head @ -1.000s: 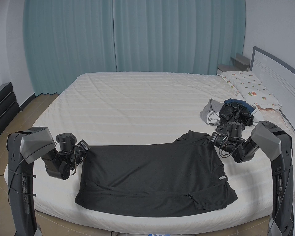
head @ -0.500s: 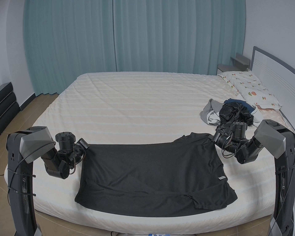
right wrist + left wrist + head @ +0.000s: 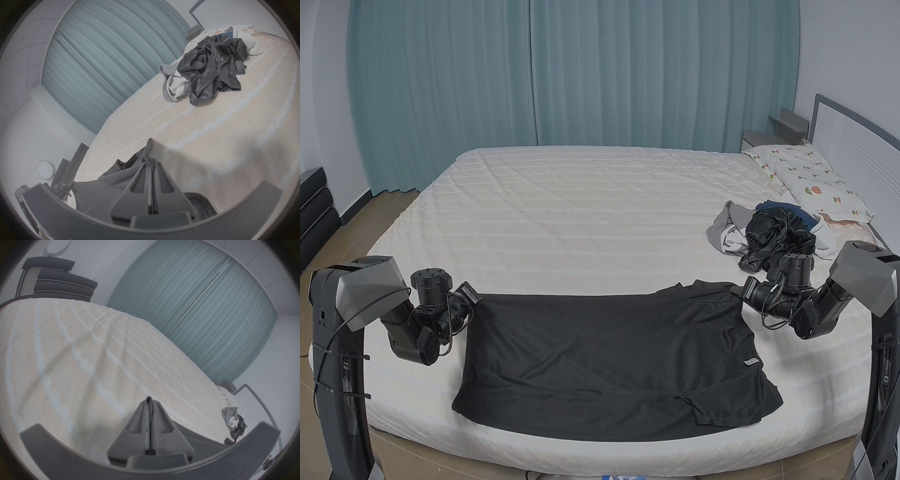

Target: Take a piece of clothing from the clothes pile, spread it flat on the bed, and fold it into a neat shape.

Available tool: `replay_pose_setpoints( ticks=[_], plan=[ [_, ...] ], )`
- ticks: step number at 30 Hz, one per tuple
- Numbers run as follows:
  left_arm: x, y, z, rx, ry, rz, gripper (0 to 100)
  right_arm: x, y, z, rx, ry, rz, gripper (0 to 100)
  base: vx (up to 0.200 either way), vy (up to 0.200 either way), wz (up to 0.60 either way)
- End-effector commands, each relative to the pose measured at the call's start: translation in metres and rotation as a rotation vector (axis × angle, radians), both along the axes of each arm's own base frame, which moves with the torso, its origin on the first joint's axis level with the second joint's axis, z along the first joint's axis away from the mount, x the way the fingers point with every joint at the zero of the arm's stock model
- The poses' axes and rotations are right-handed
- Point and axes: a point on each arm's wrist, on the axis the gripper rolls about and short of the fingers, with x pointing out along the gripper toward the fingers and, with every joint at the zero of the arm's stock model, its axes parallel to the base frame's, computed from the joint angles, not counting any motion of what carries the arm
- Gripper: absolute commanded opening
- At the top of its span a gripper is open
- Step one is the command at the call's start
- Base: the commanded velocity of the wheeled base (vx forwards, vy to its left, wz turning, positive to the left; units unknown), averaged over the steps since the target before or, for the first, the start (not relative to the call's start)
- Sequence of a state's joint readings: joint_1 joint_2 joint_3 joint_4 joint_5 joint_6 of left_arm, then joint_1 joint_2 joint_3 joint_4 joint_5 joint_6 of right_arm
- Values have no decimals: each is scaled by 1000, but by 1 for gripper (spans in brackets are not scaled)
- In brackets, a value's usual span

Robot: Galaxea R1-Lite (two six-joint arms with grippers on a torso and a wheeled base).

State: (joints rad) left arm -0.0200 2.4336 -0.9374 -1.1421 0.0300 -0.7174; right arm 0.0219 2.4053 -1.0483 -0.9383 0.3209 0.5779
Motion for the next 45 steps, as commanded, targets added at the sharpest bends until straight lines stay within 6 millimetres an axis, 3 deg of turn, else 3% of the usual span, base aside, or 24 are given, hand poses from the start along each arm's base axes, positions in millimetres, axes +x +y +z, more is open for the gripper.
replay_pose_setpoints(
  ticks=[1, 23, 33, 45],
  plan=[
    [-5, 0, -2, 17, 17, -7, 0, -6, 1, 5, -9, 0, 6, 0, 0, 0, 0],
    [-50, -1, -4, 121, 4, -37, 0, -64, -3, 10, -75, 63, 33, 0, 0, 0, 0],
    [-85, -2, -16, 148, 54, -58, 0, -109, 0, -13, -181, 160, 105, 0, 0, 0, 0],
    [-123, -8, -35, 163, 182, -100, 0, -139, -3, -28, -245, 267, 108, 0, 0, 0, 0]
  ],
)
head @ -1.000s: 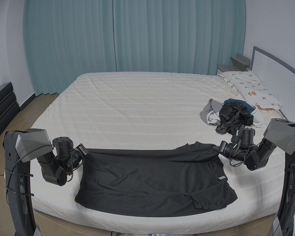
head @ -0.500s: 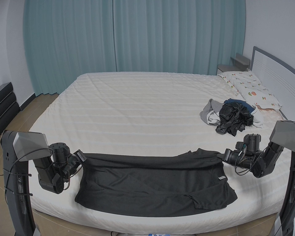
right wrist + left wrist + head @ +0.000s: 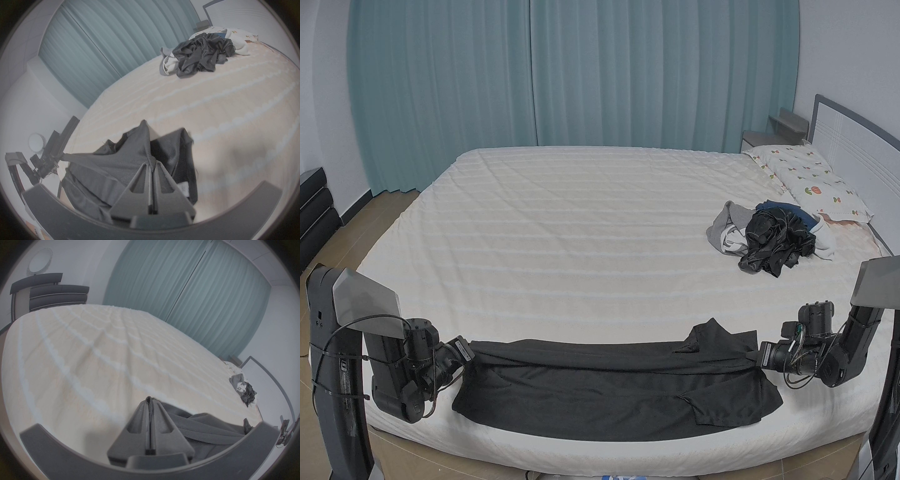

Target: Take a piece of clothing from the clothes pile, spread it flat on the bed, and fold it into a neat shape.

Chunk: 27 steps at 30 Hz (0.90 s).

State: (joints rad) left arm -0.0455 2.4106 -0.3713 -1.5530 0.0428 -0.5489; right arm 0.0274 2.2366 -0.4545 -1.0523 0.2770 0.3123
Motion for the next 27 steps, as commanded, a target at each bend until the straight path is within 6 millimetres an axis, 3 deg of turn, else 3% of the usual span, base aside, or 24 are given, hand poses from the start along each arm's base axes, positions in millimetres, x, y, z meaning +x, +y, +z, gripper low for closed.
replay_pose_setpoints(
  ticks=[1, 6, 7, 8, 9, 17, 27],
  plan=[
    [-12, -3, -7, 0, 50, -13, 0, -12, -1, -4, -4, 41, -4, 0, 0, 0, 0],
    [-15, -9, -8, 3, 63, -28, 0, -13, -2, -9, -22, 47, -26, 0, 0, 0, 0],
    [-16, -9, -8, 3, 63, -30, 0, -14, -3, -10, -23, 49, -28, 100, 0, 0, 0],
    [-16, -10, -8, 4, 63, -31, 0, -14, -3, -10, -23, 49, -28, 100, 0, 0, 0],
    [-16, -10, -8, 6, 62, -29, 100, -16, -3, -10, -23, 46, -30, 100, 0, 0, 0],
    [-15, -7, 0, 12, 37, 15, 100, -21, -5, 7, -6, -38, -49, 100, 0, 0, 0],
    [-16, 7, 42, -131, -103, 118, 100, -7, -18, 51, 84, -186, -150, 100, 0, 0, 0]
  ],
)
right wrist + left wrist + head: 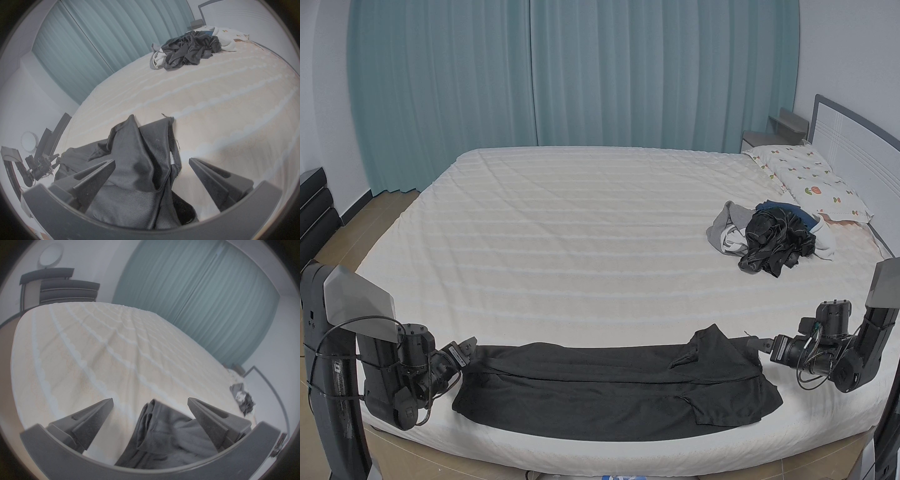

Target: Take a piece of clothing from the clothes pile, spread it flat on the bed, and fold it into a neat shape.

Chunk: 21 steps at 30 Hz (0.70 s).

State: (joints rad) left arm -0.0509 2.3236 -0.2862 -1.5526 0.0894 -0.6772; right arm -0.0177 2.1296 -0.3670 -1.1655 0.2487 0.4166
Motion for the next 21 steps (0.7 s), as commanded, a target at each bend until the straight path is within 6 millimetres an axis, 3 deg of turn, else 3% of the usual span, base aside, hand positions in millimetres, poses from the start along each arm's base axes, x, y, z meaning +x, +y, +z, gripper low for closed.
replay_pose_setpoints(
  ticks=[1, 6, 12, 15, 21],
  plan=[
    [5, 6, 26, -66, -114, 31, 100, 11, -2, 23, 52, -83, -31, 100, 0, 0, 0],
    [17, 4, 27, -184, -147, -34, 100, 36, -3, 27, 290, -79, -111, 100, 0, 0, 0],
    [31, -1, 5, -252, -105, -76, 100, 36, -4, 2, 379, 32, -86, 100, 0, 0, 0],
    [33, -5, -7, -250, -76, -86, 100, 33, -2, -1, 383, 48, -85, 100, 0, 0, 0],
    [32, -5, -10, -258, -66, -78, 100, 32, -1, -3, 418, 71, -100, 100, 0, 0, 0]
  ],
)
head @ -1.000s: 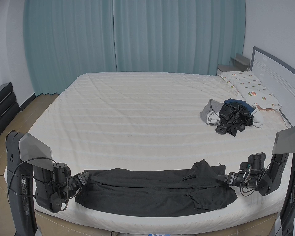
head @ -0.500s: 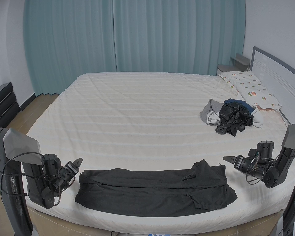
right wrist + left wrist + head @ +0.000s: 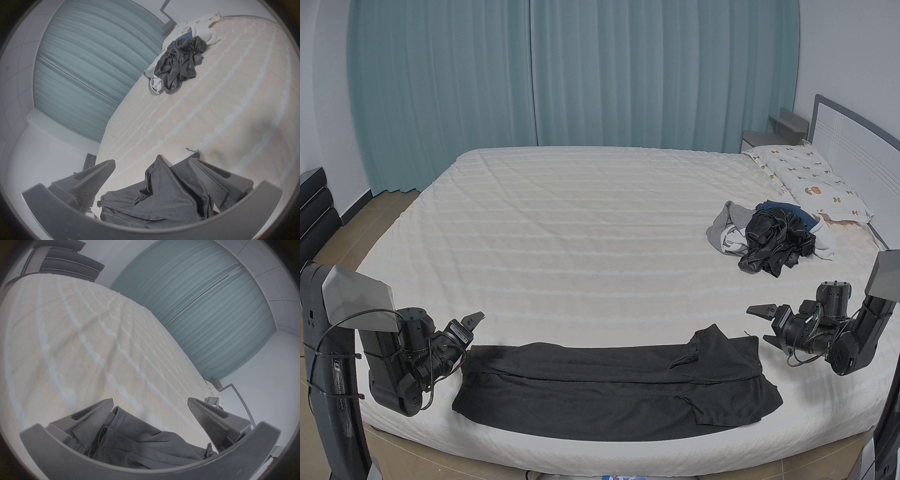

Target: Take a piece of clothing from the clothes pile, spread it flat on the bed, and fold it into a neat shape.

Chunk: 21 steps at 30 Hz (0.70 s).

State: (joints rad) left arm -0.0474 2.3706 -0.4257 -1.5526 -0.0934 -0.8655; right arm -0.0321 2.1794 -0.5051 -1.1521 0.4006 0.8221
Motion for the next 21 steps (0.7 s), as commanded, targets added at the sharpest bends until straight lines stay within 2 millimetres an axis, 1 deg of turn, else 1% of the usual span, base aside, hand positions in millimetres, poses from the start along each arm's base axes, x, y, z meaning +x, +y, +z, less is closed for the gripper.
replay_pose_setpoints(
  ticks=[1, 6, 9, 13, 21],
  plan=[
    [0, 0, -9, -16, 18, 7, 100, 0, 0, -6, 22, 27, -10, 100, 0, 0, 0],
    [-1, 0, -8, -76, 27, 26, 100, 0, 2, -7, 41, 40, -16, 100, 0, 0, 0],
    [-2, 1, -12, -79, 41, 29, 100, -1, 4, -10, 40, 53, -11, 100, 0, 0, 0],
    [-2, 1, -12, -79, 43, 28, 100, -2, 10, -12, 39, 61, 5, 100, 0, 0, 0],
    [-2, 1, -12, -79, 45, 26, 100, -2, 11, -15, 38, 69, 9, 100, 0, 0, 0]
  ],
)
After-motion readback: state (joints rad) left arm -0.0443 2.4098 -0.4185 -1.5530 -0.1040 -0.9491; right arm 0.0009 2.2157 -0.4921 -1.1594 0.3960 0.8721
